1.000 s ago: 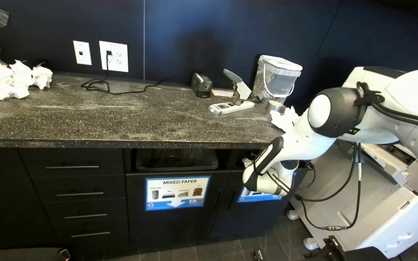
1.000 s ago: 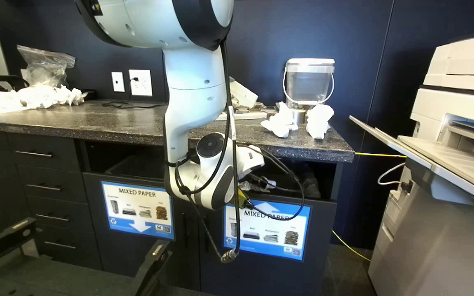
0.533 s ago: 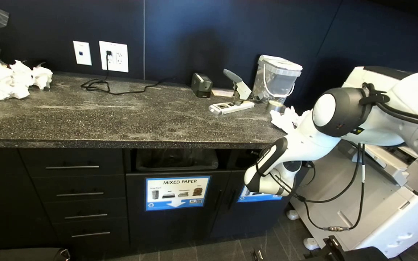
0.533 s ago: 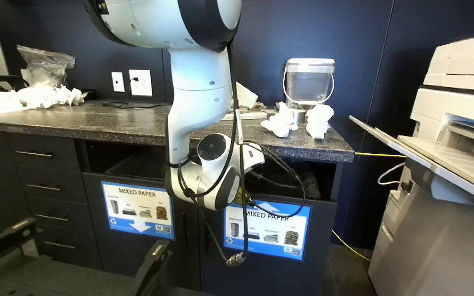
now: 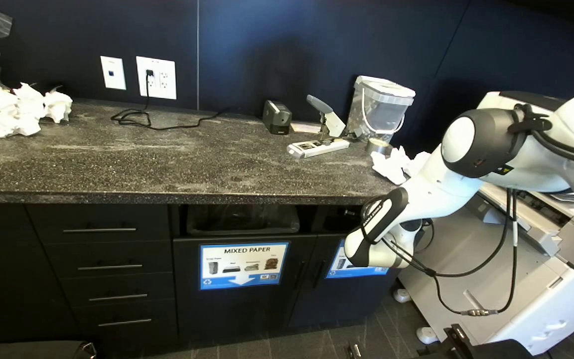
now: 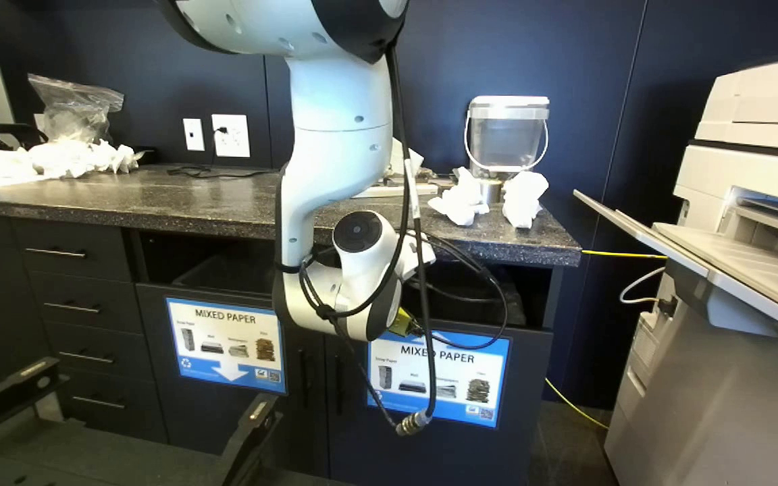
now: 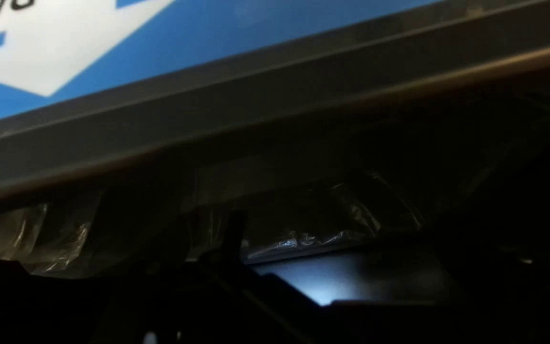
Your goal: Put the tissues into the rubbish bin.
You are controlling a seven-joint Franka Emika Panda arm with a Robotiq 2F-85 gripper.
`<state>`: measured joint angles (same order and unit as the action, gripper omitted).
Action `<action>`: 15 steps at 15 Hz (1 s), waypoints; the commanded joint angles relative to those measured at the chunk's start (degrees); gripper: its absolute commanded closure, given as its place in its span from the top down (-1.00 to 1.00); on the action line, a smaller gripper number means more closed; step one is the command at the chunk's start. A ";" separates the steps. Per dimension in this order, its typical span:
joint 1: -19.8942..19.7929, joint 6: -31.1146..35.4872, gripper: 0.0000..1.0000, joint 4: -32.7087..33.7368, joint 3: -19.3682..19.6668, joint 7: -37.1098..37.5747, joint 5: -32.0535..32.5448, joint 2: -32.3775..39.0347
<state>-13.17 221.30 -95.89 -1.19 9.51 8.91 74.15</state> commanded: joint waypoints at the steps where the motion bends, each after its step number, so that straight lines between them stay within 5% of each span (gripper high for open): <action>1: -1.16 -6.84 1.00 -9.76 -0.59 -1.25 4.88 -9.56; 5: -2.60 -20.13 1.00 -19.43 -1.26 -3.79 8.45 -19.90; 10: 0.47 -34.71 1.00 -28.20 1.04 -9.67 4.94 -34.25; 15: -1.63 -48.48 1.00 -32.86 -0.80 -15.66 3.68 -49.33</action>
<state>-13.82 180.05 -124.16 -0.94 -1.77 14.76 35.23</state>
